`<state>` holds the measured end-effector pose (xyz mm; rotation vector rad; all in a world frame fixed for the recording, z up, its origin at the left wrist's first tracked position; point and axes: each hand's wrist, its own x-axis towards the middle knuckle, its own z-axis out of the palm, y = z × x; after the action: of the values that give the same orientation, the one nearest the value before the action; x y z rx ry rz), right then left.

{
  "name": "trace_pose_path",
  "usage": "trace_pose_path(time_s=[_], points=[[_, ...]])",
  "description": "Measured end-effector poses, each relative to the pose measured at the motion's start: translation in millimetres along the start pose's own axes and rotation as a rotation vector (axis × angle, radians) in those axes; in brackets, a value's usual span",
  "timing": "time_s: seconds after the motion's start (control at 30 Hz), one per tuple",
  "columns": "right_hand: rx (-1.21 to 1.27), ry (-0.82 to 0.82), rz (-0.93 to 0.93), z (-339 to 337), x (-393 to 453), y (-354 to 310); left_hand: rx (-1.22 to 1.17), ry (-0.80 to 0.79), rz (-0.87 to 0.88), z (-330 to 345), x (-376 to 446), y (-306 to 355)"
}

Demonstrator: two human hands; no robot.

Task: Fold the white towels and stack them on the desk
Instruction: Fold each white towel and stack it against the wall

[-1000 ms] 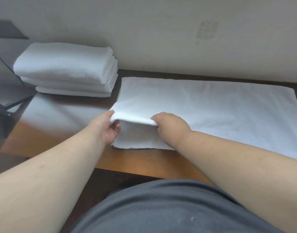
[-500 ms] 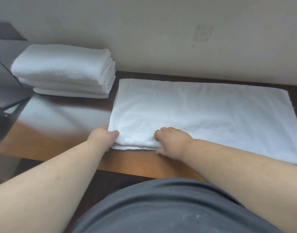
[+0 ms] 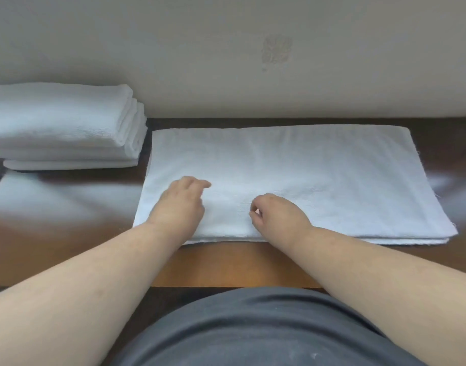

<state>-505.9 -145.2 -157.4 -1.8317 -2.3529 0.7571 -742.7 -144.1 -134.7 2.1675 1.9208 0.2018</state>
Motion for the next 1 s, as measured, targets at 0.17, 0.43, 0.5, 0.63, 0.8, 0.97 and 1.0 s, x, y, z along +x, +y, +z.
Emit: trace_pose_path(time_s=[0.17, 0.43, 0.5, 0.63, 0.8, 0.97, 1.0], points=[[-0.015, -0.103, -0.054, 1, -11, 32, 0.165, -0.405, 0.379, 47, 37, 77], [0.324, -0.193, 0.091, -13, -3, 53, 0.242, -0.403, 0.112, 61, 81, 51], [0.349, -0.224, 0.105, -12, 0, 54, 0.265, -0.377, 0.024, 53, 93, 25], [0.267, -0.249, 0.103, -7, 4, 52, 0.329, -0.345, -0.285, 35, 124, -2], [0.044, -0.312, 0.154, -14, 15, 33, 0.135, -0.266, 0.272, 57, 127, 58], [-0.127, -0.441, 0.180, -20, 32, 9, 0.185, -0.186, 0.003, 60, 147, 1], [-0.154, -0.455, 0.190, -21, 35, 5, 0.200, -0.173, -0.046, 55, 155, -17]])
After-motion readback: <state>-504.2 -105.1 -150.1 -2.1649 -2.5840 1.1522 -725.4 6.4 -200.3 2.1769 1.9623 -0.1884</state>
